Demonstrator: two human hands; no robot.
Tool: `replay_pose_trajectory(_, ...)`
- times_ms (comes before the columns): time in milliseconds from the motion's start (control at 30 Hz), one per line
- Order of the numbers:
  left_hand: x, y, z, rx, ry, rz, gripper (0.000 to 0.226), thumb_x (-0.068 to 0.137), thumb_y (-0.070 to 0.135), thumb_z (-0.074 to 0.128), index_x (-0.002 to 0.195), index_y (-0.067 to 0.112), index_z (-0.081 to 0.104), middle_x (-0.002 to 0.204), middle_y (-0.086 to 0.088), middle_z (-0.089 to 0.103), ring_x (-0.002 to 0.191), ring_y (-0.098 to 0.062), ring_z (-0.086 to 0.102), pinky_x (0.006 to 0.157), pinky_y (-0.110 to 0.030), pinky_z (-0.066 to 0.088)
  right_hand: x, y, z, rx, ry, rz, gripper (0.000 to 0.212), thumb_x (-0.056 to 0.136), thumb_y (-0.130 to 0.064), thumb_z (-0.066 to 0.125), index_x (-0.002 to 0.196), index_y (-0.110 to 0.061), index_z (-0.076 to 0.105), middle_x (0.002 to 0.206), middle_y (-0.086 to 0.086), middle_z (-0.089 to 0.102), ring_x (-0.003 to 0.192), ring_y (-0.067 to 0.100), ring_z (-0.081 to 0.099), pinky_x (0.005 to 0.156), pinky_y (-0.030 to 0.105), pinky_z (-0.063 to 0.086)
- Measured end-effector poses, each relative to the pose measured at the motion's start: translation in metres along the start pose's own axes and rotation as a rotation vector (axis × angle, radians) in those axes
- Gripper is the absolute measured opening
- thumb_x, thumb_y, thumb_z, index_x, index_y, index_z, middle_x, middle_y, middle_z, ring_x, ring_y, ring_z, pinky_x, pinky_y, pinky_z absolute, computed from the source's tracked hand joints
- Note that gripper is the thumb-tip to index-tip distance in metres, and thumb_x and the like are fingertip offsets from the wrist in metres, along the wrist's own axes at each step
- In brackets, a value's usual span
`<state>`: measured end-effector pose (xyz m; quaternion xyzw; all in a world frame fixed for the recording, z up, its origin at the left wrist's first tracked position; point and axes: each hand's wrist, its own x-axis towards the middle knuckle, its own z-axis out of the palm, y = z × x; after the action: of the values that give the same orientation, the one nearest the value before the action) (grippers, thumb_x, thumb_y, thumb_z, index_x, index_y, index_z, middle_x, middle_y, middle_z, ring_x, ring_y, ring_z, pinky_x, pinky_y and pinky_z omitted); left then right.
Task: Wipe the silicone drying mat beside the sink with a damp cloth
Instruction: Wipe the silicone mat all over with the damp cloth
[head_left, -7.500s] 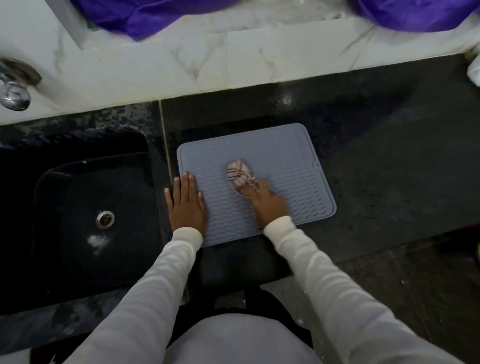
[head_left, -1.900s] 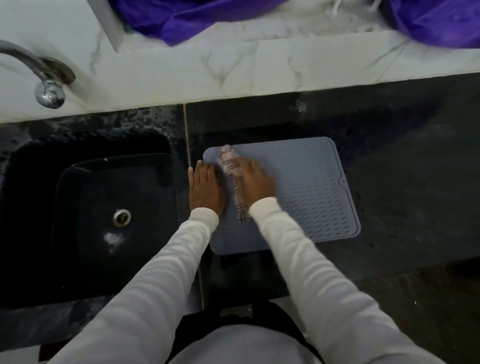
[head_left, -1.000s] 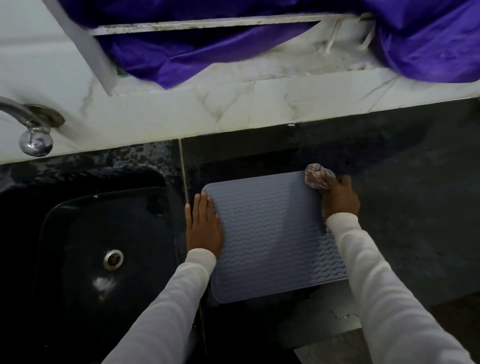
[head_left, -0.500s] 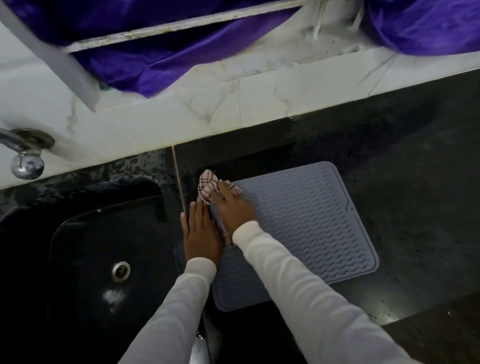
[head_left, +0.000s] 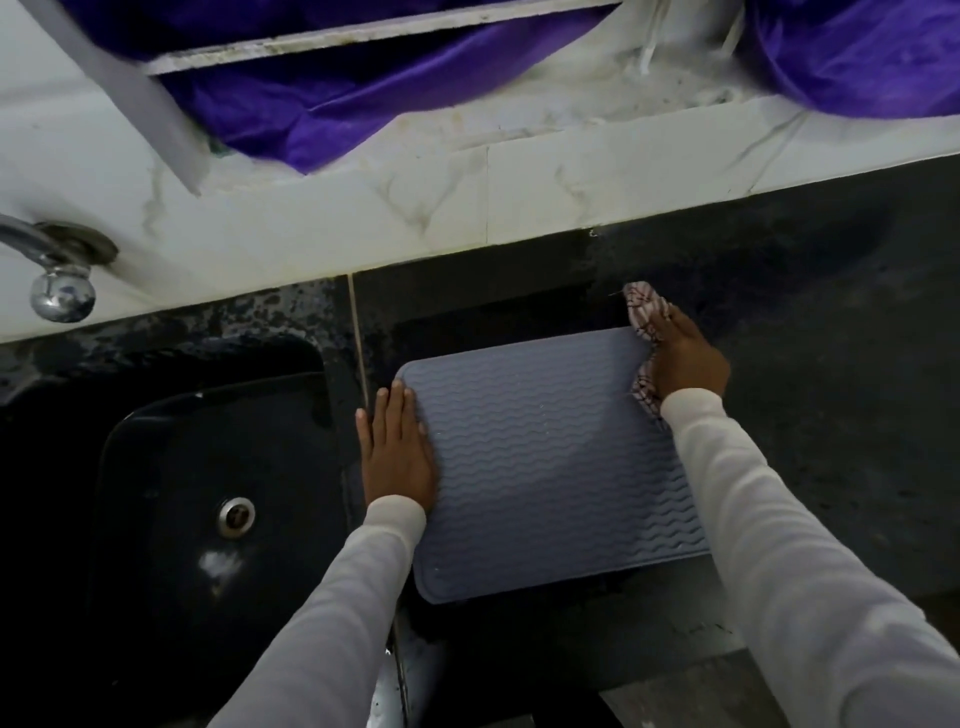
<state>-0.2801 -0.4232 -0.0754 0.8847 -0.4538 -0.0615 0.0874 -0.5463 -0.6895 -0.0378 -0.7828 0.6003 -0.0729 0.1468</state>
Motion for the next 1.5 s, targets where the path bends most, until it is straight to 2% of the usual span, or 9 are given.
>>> replay_pose_trajectory(300, -0.001, -0.002, 0.003, -0.045, 0.017, 0.015, 0.054, 0.103, 0.02, 0.023, 0.155, 0.013, 0.013, 0.163, -0.001, 0.007, 0.15, -0.02, -0.001, 0.119, -0.042, -0.016, -0.065, -0.108, -0.003, 0.361, 0.068, -0.106, 0.03, 0.095, -0.029, 0.047, 0.119, -0.021, 0.064, 0.119, 0.005, 0.064, 0.109, 0.027, 0.059, 0.093, 0.031, 0.045)
replay_pose_trajectory(400, -0.003, -0.006, -0.001, -0.062, -0.008, 0.033, 0.06, 0.098, 0.015, 0.037, 0.154, 0.014, 0.017, 0.163, -0.001, 0.01, 0.15, -0.022, 0.003, 0.117, -0.041, -0.02, -0.131, -0.181, 0.028, 0.316, -0.072, -0.416, 0.042, 0.09, -0.006, 0.049, 0.128, -0.02, 0.061, 0.131, 0.002, 0.058, 0.119, 0.02, 0.053, 0.1, 0.026, 0.04)
replay_pose_trajectory(500, 0.001, -0.008, -0.004, -0.016, -0.034, 0.032, 0.059, 0.095, 0.025, 0.037, 0.152, 0.014, 0.026, 0.16, -0.003, 0.022, 0.148, -0.025, 0.014, 0.118, -0.046, -0.012, -0.176, -0.219, 0.075, 0.15, -0.187, -0.426, 0.05, 0.095, -0.013, 0.049, 0.143, -0.022, 0.044, 0.151, 0.001, 0.038, 0.131, 0.025, 0.045, 0.101, 0.04, 0.046)
replay_pose_trajectory(600, 0.001, -0.007, -0.004, -0.013, -0.041, 0.033, 0.058, 0.096, 0.022, 0.04, 0.152, 0.015, 0.024, 0.16, -0.002, 0.022, 0.149, -0.024, 0.013, 0.118, -0.044, -0.014, -0.173, -0.216, 0.085, 0.013, -0.243, -0.398, 0.054, 0.094, -0.012, 0.049, 0.146, -0.023, 0.038, 0.156, -0.001, 0.028, 0.122, 0.028, 0.053, 0.086, 0.042, 0.054)
replay_pose_trajectory(833, -0.003, -0.009, -0.005, -0.034, -0.072, 0.047, 0.064, 0.1, 0.027, 0.038, 0.155, 0.017, 0.007, 0.163, 0.002, 0.001, 0.15, -0.021, -0.006, 0.115, -0.042, -0.023, -0.137, -0.153, 0.037, -0.157, -0.272, -0.421, 0.065, 0.093, -0.009, 0.044, 0.151, -0.026, 0.023, 0.16, -0.009, 0.014, 0.11, 0.029, 0.061, 0.09, 0.042, 0.051)
replay_pose_trajectory(1033, -0.004, -0.011, -0.004, -0.066, -0.034, 0.055, 0.066, 0.096, 0.013, 0.04, 0.155, 0.018, 0.01, 0.163, 0.002, 0.005, 0.15, -0.022, -0.002, 0.117, -0.045, -0.018, -0.102, -0.056, -0.002, -0.317, -0.189, -0.288, 0.061, 0.092, -0.01, 0.046, 0.147, -0.034, 0.032, 0.157, -0.011, 0.024, 0.096, 0.032, 0.066, 0.08, 0.042, 0.053)
replay_pose_trajectory(1233, -0.005, -0.01, -0.001, -0.1, -0.015, 0.063, 0.067, 0.094, 0.007, 0.037, 0.155, 0.017, 0.011, 0.163, 0.002, 0.005, 0.15, -0.022, -0.003, 0.118, -0.046, -0.016, -0.064, 0.019, -0.039, -0.224, -0.17, 0.007, 0.054, 0.09, -0.016, 0.049, 0.137, -0.042, 0.046, 0.153, -0.013, 0.033, 0.117, 0.031, 0.058, 0.097, 0.043, 0.047)
replay_pose_trajectory(1367, -0.005, -0.01, 0.0, -0.102, -0.005, 0.044, 0.069, 0.092, 0.005, 0.038, 0.155, 0.017, 0.012, 0.163, 0.003, 0.006, 0.15, -0.021, -0.004, 0.119, -0.048, -0.015, -0.062, 0.001, -0.037, -0.153, -0.098, 0.023, 0.042, 0.089, -0.017, 0.054, 0.129, -0.028, 0.058, 0.143, 0.002, 0.05, 0.117, 0.036, 0.057, 0.099, 0.045, 0.046)
replay_pose_trajectory(1500, -0.006, -0.008, -0.005, -0.085, -0.006, 0.037, 0.066, 0.095, 0.013, 0.034, 0.155, 0.018, 0.01, 0.163, 0.004, 0.004, 0.15, -0.018, -0.004, 0.118, -0.049, -0.015, -0.105, -0.081, -0.011, 0.144, 0.027, -0.266, 0.039, 0.092, -0.027, 0.05, 0.13, -0.023, 0.06, 0.139, 0.004, 0.053, 0.124, 0.026, 0.053, 0.104, 0.041, 0.043)
